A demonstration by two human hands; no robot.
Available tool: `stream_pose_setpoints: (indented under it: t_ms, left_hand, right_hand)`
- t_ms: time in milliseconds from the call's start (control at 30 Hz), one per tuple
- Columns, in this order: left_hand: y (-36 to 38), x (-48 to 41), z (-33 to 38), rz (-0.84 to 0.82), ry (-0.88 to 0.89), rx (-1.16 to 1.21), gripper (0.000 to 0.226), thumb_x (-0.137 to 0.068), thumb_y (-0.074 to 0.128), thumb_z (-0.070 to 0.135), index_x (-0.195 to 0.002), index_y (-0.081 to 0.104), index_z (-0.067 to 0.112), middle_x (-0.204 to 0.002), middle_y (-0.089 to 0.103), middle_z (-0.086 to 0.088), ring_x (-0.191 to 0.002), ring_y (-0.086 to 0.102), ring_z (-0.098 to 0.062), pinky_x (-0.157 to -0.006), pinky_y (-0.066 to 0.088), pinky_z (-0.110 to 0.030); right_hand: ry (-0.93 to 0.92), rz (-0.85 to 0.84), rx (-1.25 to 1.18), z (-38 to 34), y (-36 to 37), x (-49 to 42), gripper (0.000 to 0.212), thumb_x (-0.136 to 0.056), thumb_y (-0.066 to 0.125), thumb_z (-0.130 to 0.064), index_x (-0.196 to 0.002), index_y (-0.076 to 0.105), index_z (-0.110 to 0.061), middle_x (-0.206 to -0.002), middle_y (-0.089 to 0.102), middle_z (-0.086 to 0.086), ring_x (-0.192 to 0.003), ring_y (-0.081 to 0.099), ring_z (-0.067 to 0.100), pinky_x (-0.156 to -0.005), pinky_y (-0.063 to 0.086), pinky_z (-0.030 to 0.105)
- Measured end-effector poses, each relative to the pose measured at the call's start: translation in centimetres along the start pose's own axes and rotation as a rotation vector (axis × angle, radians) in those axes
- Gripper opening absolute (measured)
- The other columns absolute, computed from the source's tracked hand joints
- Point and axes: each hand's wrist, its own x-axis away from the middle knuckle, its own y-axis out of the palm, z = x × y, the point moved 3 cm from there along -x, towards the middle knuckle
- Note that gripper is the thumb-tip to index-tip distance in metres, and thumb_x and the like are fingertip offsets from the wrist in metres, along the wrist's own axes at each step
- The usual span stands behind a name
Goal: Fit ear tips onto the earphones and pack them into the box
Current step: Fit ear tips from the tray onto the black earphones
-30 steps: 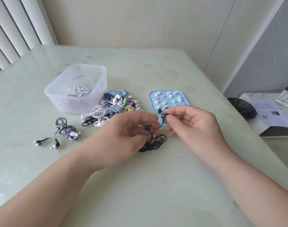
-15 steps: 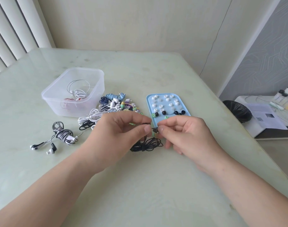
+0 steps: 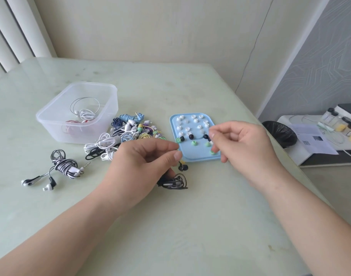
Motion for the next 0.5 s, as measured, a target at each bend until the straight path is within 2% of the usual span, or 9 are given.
stream_pose_setpoints:
  t_ms: [100, 167, 200, 267, 367, 500]
  left_hand:
    - [0.5, -0.2, 0.0, -0.003, 0.001, -0.003, 0.009, -0.089, 0.076, 0.021, -0.094, 0.082, 0.026, -0.074, 0.078, -0.008, -0.063, 0.071, -0.015, -0.067, 0.062, -0.026]
    - [0.6, -0.2, 0.0, -0.01, 0.005, -0.018, 0.015, -0.095, 0.07, 0.017, -0.099, 0.081, 0.026, -0.078, 0.079, -0.007, -0.065, 0.072, -0.012, -0.069, 0.061, -0.023]
    - [0.6, -0.2, 0.0, -0.014, 0.006, -0.014, 0.017, -0.097, 0.067, 0.014, -0.102, 0.08, 0.025, -0.082, 0.08, -0.005, -0.067, 0.072, -0.011, -0.07, 0.061, -0.023]
    - [0.5, -0.2, 0.0, -0.026, 0.001, 0.01, 0.021, -0.099, 0.064, 0.009, -0.108, 0.078, 0.022, -0.087, 0.081, -0.002, -0.07, 0.073, -0.01, -0.069, 0.06, -0.02]
    - [0.4, -0.2, -0.1, -0.043, -0.013, 0.056, 0.021, -0.098, 0.064, 0.006, -0.111, 0.077, 0.018, -0.087, 0.08, -0.005, -0.069, 0.073, -0.01, -0.068, 0.057, -0.018]
    - [0.2, -0.2, -0.2, -0.041, -0.034, 0.137, 0.014, -0.094, 0.07, 0.004, -0.102, 0.076, 0.014, -0.085, 0.078, -0.006, -0.067, 0.073, -0.017, -0.066, 0.058, -0.023]
  right_hand:
    - [-0.023, 0.125, 0.007, 0.5, -1.0, -1.2, 0.017, -0.097, 0.065, -0.013, -0.09, 0.075, -0.025, -0.071, 0.072, 0.008, -0.051, 0.058, 0.004, -0.055, 0.049, 0.024]
    - [-0.03, 0.152, 0.024, 1.1, -1.0, -1.8, 0.021, -0.096, 0.064, -0.012, -0.086, 0.074, -0.029, -0.071, 0.072, 0.004, -0.059, 0.061, 0.008, -0.063, 0.056, 0.037]
    - [-0.034, 0.15, 0.04, 1.3, -0.8, -2.0, 0.022, -0.095, 0.065, -0.012, -0.086, 0.075, -0.029, -0.07, 0.072, -0.001, -0.06, 0.062, 0.007, -0.065, 0.058, 0.037]
    - [-0.049, 0.112, 0.081, 1.4, 0.2, -2.5, 0.018, -0.094, 0.066, -0.013, -0.087, 0.077, -0.026, -0.071, 0.071, -0.01, -0.059, 0.061, 0.003, -0.063, 0.055, 0.027]
    - [-0.099, 0.027, 0.209, 0.6, 1.6, -3.4, 0.013, -0.092, 0.068, -0.016, -0.087, 0.078, -0.024, -0.073, 0.07, -0.013, -0.058, 0.061, 0.005, -0.059, 0.048, 0.014]
    - [-0.118, -0.075, 0.405, -0.9, 2.3, -5.0, 0.012, -0.093, 0.068, -0.018, -0.087, 0.077, -0.025, -0.077, 0.071, -0.012, -0.062, 0.063, 0.005, -0.055, 0.045, 0.013]
